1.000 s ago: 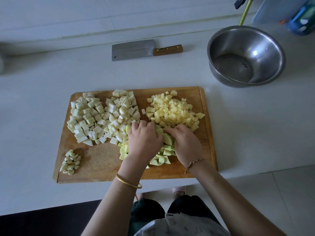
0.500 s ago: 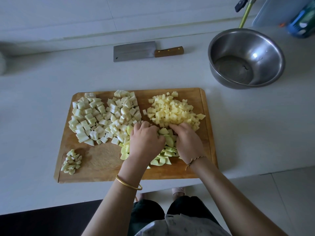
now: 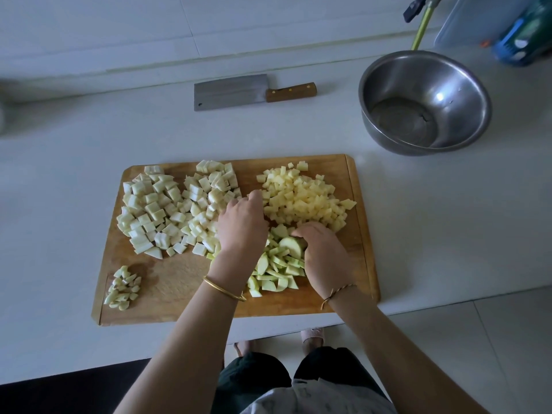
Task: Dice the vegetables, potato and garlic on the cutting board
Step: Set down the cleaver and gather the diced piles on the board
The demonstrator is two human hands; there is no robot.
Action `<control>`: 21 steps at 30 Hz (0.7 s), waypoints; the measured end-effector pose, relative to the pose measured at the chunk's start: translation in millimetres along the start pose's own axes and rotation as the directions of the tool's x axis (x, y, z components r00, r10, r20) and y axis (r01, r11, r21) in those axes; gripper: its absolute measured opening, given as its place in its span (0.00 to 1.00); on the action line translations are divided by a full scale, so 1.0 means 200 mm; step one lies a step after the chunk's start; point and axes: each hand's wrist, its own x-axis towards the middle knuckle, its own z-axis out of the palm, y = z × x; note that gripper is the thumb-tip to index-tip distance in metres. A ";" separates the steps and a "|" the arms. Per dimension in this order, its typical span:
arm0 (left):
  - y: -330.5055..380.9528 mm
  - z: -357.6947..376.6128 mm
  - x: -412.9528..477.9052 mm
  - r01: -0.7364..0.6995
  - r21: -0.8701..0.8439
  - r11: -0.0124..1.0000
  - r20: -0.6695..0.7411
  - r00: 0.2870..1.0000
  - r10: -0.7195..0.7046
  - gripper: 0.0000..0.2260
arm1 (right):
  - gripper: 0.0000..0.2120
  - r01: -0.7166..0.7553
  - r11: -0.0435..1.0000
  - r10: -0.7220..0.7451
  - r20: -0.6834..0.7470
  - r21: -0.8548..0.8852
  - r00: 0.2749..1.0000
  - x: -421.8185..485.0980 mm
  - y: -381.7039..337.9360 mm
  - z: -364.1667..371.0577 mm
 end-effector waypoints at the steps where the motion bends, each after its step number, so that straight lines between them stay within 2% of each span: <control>1: 0.00 0.00 0.00 0.001 -0.008 1.000 0.002 1.000 -0.001 0.14 | 0.22 0.005 1.000 -0.005 0.002 0.002 1.000 0.00 0.00 0.00; 5: 0.00 -0.01 -0.01 0.021 -0.029 0.999 0.029 0.999 -0.020 0.18 | 0.20 0.002 0.999 -0.002 -0.003 0.035 1.000 0.00 0.01 -0.02; 7: 0.01 -0.02 0.00 0.028 -0.041 0.999 0.043 0.999 -0.027 0.23 | 0.16 0.040 0.999 -0.038 -0.141 0.007 0.989 0.00 0.02 -0.06; 9: 0.01 -0.03 0.01 0.019 -0.039 0.999 0.070 0.997 -0.016 0.27 | 0.15 0.049 0.998 -0.056 -0.318 -0.027 0.946 0.01 0.05 -0.09; 12: 0.02 -0.03 0.04 0.005 -0.030 1.000 0.110 0.994 -0.002 0.32 | 0.17 -0.026 0.992 -0.030 -0.440 -0.121 0.898 0.05 0.13 -0.13; 14: 0.02 -0.03 0.05 -0.013 0.026 1.000 0.124 0.992 0.009 0.35 | 0.28 -0.077 0.979 0.000 -0.377 -0.188 0.926 0.07 0.19 -0.13; 17: 0.01 -0.04 0.08 -0.084 0.123 0.989 0.164 0.984 0.063 0.40 | 0.43 -0.075 0.973 0.032 -0.193 -0.219 0.981 0.09 0.26 -0.12; 19: -0.02 -0.05 0.10 -0.116 0.152 0.982 0.218 0.973 0.081 0.43 | 0.47 -0.030 0.974 0.000 -0.134 -0.225 0.991 0.11 0.30 -0.09; 21: -0.04 -0.04 0.12 -0.163 0.171 0.972 0.254 0.960 0.116 0.45 | 0.47 0.012 0.971 -0.037 -0.105 -0.237 0.994 0.14 0.32 -0.07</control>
